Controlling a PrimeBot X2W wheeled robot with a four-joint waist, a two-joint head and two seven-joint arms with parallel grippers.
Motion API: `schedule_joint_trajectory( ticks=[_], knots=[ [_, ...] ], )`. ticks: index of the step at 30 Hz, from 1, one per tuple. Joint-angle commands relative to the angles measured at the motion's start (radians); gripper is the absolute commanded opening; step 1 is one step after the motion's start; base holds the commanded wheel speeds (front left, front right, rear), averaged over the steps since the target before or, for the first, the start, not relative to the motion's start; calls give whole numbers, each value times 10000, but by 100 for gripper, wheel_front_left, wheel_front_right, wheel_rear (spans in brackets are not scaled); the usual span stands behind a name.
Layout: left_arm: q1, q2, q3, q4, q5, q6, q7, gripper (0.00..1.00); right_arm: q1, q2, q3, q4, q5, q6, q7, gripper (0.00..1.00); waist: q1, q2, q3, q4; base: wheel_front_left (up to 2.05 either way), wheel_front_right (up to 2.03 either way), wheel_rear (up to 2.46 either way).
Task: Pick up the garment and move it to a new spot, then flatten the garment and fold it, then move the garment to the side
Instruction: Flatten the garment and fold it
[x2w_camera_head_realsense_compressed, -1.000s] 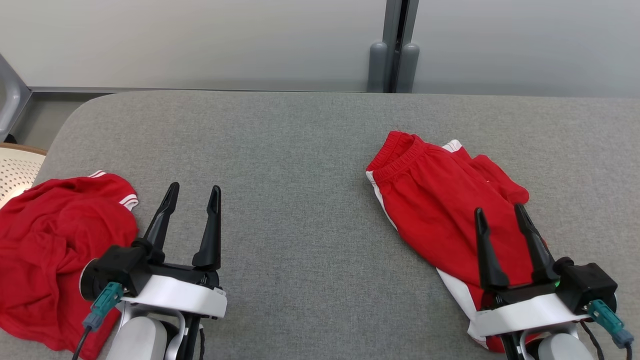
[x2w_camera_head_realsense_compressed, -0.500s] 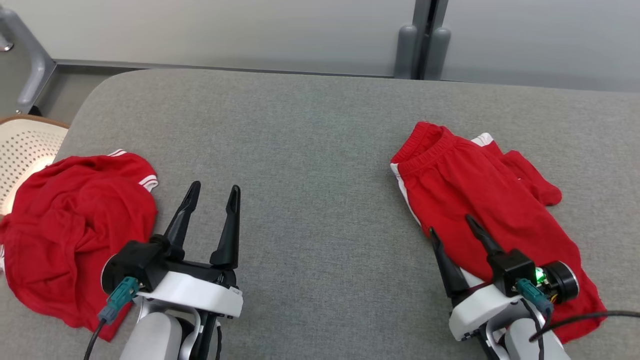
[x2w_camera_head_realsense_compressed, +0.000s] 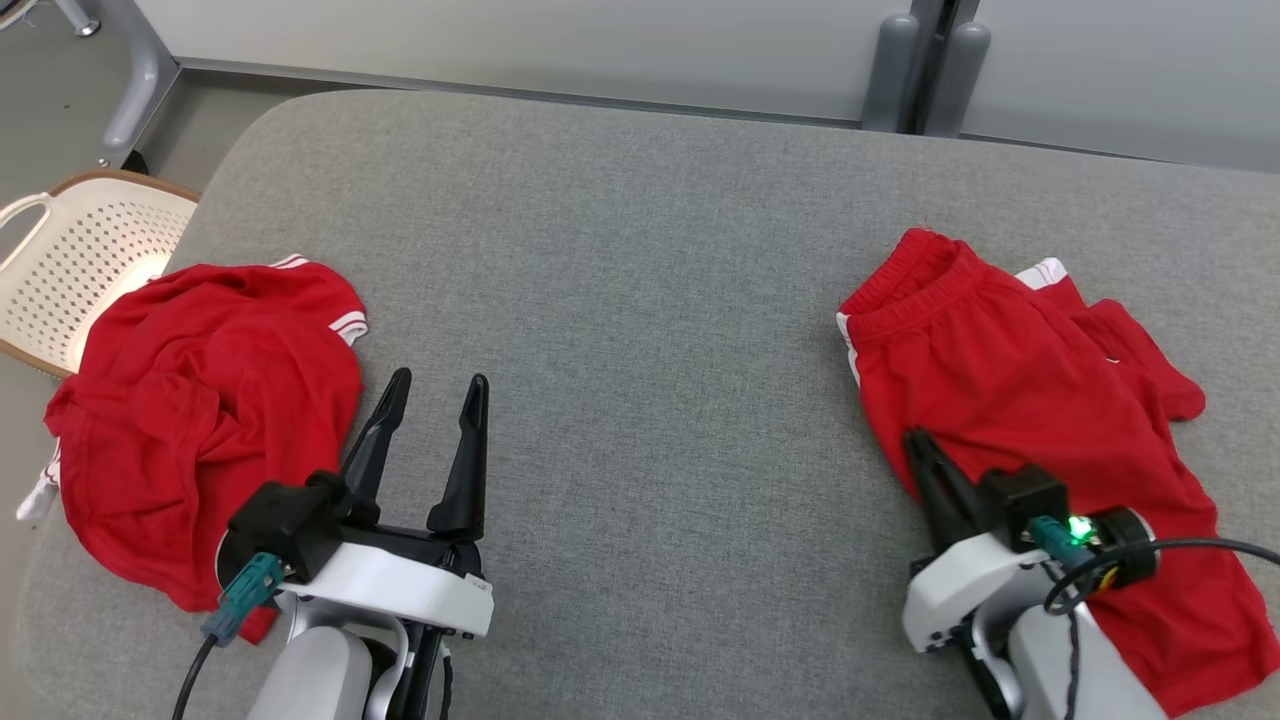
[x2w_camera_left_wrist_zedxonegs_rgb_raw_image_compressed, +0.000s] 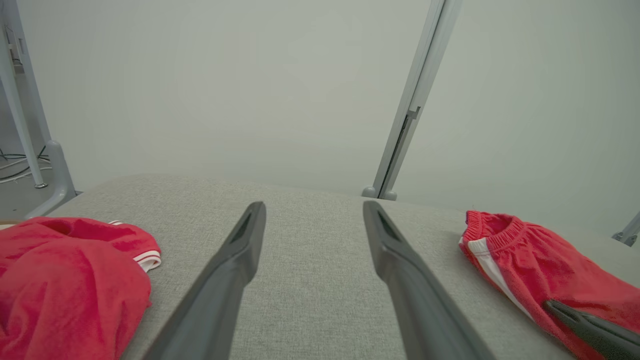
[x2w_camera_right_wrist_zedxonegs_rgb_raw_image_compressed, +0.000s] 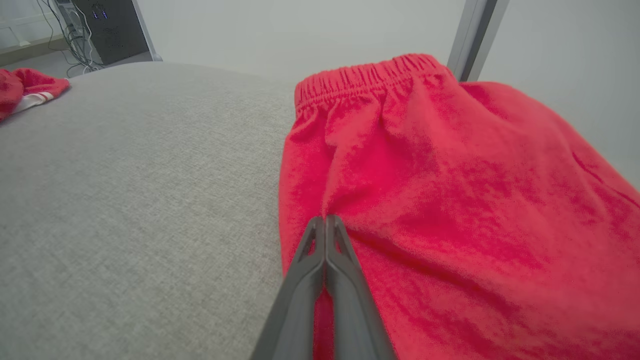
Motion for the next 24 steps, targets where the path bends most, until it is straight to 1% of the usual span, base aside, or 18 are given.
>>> schedule_joint_trajectory(
  ticks=[1, 4, 5, 6, 9, 11, 15, 17, 19, 21, 23, 24],
  knots=[
    [-145, 28, -13, 33, -31, 47, -2, 100, -64, 55, 400, -86, 397, 1, -112, 0, 0, 0, -52, -54, 0, 0, 0],
    [-150, 28, -44, 75, -49, 58, -2, 100, -66, 64, 1400, -440, 1178, 1, -174, 0, 0, 0, -159, -201, 0, 0, 0],
    [-151, 30, -45, 86, -54, 65, -2, 100, -59, 32, 1607, -585, 1416, 1, -176, 0, 0, 0, -201, -256, 0, 0, 0],
    [-151, 30, -45, 86, -54, 65, -2, 100, -59, 32, 1607, -585, 1416, 1, -176, 0, 0, 0, -201, -256, 0, 0, 0],
    [-166, 29, -59, 83, -118, 76, -2, 100, -12, 15, 2263, -1111, 2081, 1, -179, 0, 0, 0, -322, -407, 0, 0, 0],
    [-158, 29, -87, 74, -111, 86, -2, 100, 83, 36, 3175, -1650, 2724, 3, -182, 0, 0, 0, -392, -491, 0, 0, 0],
    [-76, 32, -74, 100, -97, 101, -2, 100, 38, -473, 4922, -3035, 4542, 1, -184, 0, 0, 0, -482, -632, 0, 0, 0],
    [-30, 34, -65, 112, -115, 99, -2, 100, -75, -811, 5495, -3756, 5495, 1, -173, 0, 0, 0, -503, -687, 0, 0, 0],
    [4, 33, -67, 118, -130, 97, -2, 100, -164, -1286, 5638, -4238, 6265, 1, -169, 0, 0, 0, -511, -741, 0, 0, 0],
    [32, 30, -65, 114, -132, 103, -2, 100, -132, -1721, 5244, -4399, 6981, 0, -169, 0, 0, 0, -509, -795, 0, 0, 0],
    [46, 33, -78, 112, -140, 104, -2, 100, -58, -2220, 4720, -4135, 7255, 1, -155, 0, 0, 0, -489, -832, 0, 0, 0],
    [38, 30, -98, 112, -150, 103, -2, 100, -16, -2364, 4479, -3967, 7404, 1, -122, 0, 0, 0, -465, -844, 0, 0, 0]
  ],
)
